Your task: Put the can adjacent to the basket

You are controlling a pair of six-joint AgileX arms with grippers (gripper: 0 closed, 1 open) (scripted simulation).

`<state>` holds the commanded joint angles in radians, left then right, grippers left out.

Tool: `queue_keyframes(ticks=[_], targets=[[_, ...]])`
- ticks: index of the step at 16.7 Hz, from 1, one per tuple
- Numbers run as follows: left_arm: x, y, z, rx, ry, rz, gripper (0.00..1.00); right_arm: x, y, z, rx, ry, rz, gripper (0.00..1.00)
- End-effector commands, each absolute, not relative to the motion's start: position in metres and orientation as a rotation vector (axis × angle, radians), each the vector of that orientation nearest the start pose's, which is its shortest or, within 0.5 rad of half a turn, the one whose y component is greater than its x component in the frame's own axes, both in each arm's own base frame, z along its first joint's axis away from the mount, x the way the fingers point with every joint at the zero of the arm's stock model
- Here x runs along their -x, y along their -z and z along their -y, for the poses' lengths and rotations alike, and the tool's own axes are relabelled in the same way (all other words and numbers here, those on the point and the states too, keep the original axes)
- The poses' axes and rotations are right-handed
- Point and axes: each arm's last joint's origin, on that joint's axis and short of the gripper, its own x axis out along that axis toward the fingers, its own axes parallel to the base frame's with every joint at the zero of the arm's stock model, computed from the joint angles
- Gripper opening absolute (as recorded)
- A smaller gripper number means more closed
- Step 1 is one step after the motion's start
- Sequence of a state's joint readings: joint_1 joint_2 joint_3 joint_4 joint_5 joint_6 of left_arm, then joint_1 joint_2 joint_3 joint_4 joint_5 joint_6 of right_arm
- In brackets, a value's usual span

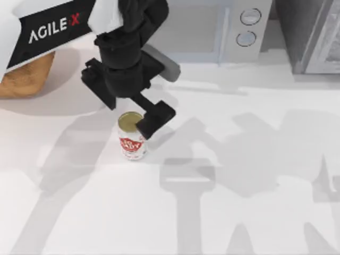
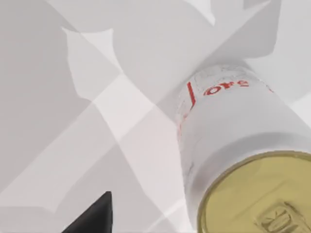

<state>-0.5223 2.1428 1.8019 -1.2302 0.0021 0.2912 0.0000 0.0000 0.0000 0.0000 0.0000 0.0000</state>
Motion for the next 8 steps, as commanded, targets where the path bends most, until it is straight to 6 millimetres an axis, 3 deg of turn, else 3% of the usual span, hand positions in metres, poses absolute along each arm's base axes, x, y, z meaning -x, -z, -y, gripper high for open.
queue_keyframes(ticks=[4,8], targets=[[-0.366,-0.163,0.206,-0.628,0.628,-1.474,1.00,-0.106,-0.160,0.001,0.000,0.000,0.000,1.00],[-0.365,-0.157,0.206,-0.629,0.629,-1.477,1.00,-0.106,-0.160,0.001,0.000,0.000,0.000,1.00]])
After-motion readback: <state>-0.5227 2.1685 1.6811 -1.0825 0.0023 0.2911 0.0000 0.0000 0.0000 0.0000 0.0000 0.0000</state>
